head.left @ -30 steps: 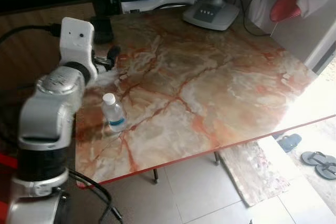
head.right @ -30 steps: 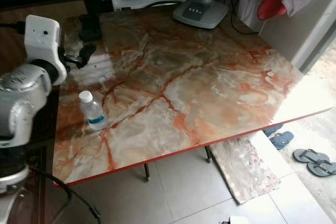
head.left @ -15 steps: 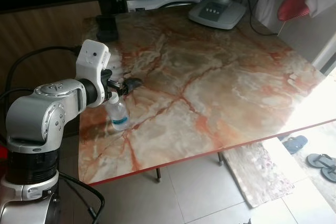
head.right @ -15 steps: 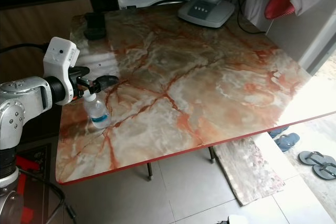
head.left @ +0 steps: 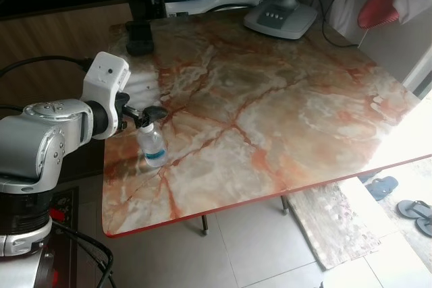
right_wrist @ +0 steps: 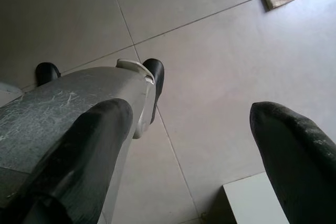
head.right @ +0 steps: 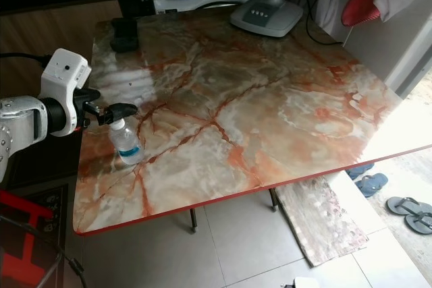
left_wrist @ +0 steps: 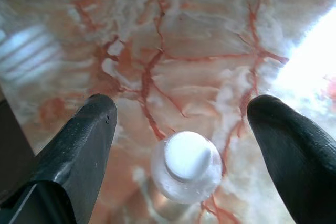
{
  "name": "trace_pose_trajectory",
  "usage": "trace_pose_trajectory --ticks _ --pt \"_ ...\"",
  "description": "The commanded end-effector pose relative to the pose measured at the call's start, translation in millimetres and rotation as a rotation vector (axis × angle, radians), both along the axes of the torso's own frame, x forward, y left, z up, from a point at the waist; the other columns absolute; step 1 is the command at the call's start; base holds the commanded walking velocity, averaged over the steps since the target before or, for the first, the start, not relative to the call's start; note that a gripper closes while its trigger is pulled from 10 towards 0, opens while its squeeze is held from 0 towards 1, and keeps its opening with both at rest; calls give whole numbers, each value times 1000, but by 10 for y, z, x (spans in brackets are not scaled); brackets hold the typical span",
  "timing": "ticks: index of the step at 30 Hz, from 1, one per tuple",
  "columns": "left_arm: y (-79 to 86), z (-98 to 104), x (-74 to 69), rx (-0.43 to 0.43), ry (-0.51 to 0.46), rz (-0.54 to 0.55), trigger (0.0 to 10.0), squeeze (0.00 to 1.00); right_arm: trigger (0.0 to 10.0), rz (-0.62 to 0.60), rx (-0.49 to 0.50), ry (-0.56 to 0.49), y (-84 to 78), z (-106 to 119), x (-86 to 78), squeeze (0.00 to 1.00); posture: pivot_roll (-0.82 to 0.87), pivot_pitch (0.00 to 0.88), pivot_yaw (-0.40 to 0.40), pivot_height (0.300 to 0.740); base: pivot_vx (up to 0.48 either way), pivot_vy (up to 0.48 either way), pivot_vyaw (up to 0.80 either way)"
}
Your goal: Restocking fridge
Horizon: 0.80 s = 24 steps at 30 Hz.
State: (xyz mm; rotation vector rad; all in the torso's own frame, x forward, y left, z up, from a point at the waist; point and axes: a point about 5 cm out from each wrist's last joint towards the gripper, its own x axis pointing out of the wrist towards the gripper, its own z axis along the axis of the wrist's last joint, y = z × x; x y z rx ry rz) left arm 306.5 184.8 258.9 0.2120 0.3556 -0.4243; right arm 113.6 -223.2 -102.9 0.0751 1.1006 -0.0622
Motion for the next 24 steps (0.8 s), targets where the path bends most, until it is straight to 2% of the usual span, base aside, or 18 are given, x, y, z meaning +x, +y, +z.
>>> trace_pose_trajectory --ticks 1,7,19,21,22,23,24 --pt "-31 -42 -27 6 27 -21 10000 0 10000 5 9 27 22 -25 -67 0 176 89 5 740 0 0 0" --pt "-67 -151 -25 7 55 -28 10000 0 10000 18 6 28 14 -21 -59 0 166 109 1 740 0 0 0" --pt "-9 -201 -9 29 65 26 10000 0 10000 25 2 28 -12 -14 -57 0 168 125 -6 740 0 0 0" --pt "-5 -209 -9 27 67 30 9765 0 10000 26 1 29 -14 -14 -58 0 168 128 -7 740 0 0 0" --pt "-4 -228 -13 30 72 34 3843 0 10000 27 1 29 -17 -14 -60 0 168 128 -8 740 0 0 0" --pt "-6 -240 -17 34 75 35 0 0 10000 29 0 30 -19 -14 -61 0 168 127 -9 740 0 0 0" --pt "-4 -243 -18 32 75 39 0 0 10000 29 0 31 -20 -14 -62 0 168 127 -9 740 0 0 0"
